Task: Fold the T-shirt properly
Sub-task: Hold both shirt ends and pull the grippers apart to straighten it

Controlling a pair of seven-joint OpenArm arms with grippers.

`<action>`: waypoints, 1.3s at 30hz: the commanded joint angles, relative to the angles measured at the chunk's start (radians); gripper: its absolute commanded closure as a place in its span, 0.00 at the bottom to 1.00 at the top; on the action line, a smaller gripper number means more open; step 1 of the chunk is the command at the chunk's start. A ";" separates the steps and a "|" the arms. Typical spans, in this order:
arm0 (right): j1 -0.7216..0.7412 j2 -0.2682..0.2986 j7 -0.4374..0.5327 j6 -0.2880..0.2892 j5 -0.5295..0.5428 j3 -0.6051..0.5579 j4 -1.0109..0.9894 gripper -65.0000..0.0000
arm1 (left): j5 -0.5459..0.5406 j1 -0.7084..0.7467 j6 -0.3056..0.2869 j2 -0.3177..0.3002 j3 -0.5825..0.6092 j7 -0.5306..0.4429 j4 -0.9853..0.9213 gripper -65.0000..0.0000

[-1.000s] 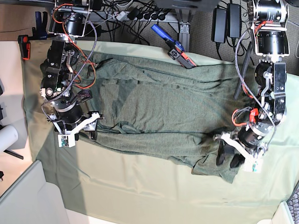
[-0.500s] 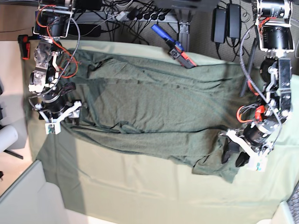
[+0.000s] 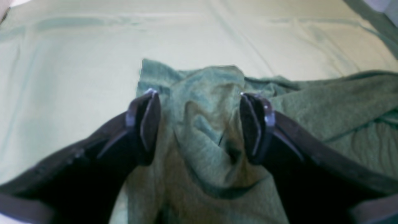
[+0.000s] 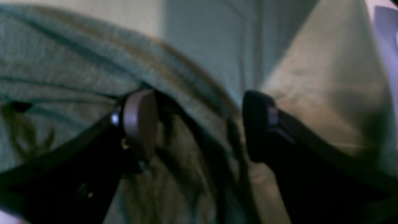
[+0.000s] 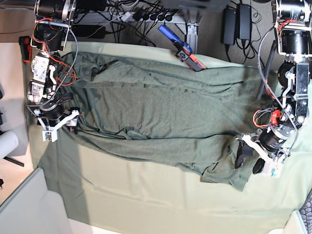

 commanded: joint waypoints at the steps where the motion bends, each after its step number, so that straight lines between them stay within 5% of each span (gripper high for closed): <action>1: 0.022 0.017 0.027 0.009 0.002 -0.016 0.013 0.42 | -0.005 -0.032 -0.011 -0.006 0.007 -0.029 -0.008 0.33; 5: 0.022 0.018 0.055 0.008 -0.043 -0.074 0.013 0.86 | 0.037 -0.108 -0.011 -0.006 0.054 -0.071 -0.129 0.33; 7: 0.022 0.020 0.055 0.008 -0.048 -0.076 0.013 1.00 | 0.048 -0.154 -0.010 -0.006 0.074 -0.085 -0.204 0.33; 16: 0.022 0.025 0.054 0.007 -0.095 -0.065 0.013 1.00 | 0.077 -0.314 -0.011 -0.005 0.087 -0.140 -0.479 0.33; 24: 0.022 0.024 0.055 0.007 -0.072 -0.054 0.013 1.00 | 0.103 -0.324 -0.011 -0.002 0.121 -0.192 -0.527 0.34; 32: 0.022 0.024 0.055 0.008 -0.052 -0.054 0.013 1.00 | 0.114 -0.325 -0.011 -0.002 0.164 -0.224 -0.526 1.00; 39: 0.022 0.025 0.055 0.008 -0.053 -0.054 0.013 1.00 | 0.114 -0.324 -0.021 -0.008 0.057 -0.200 -0.525 1.00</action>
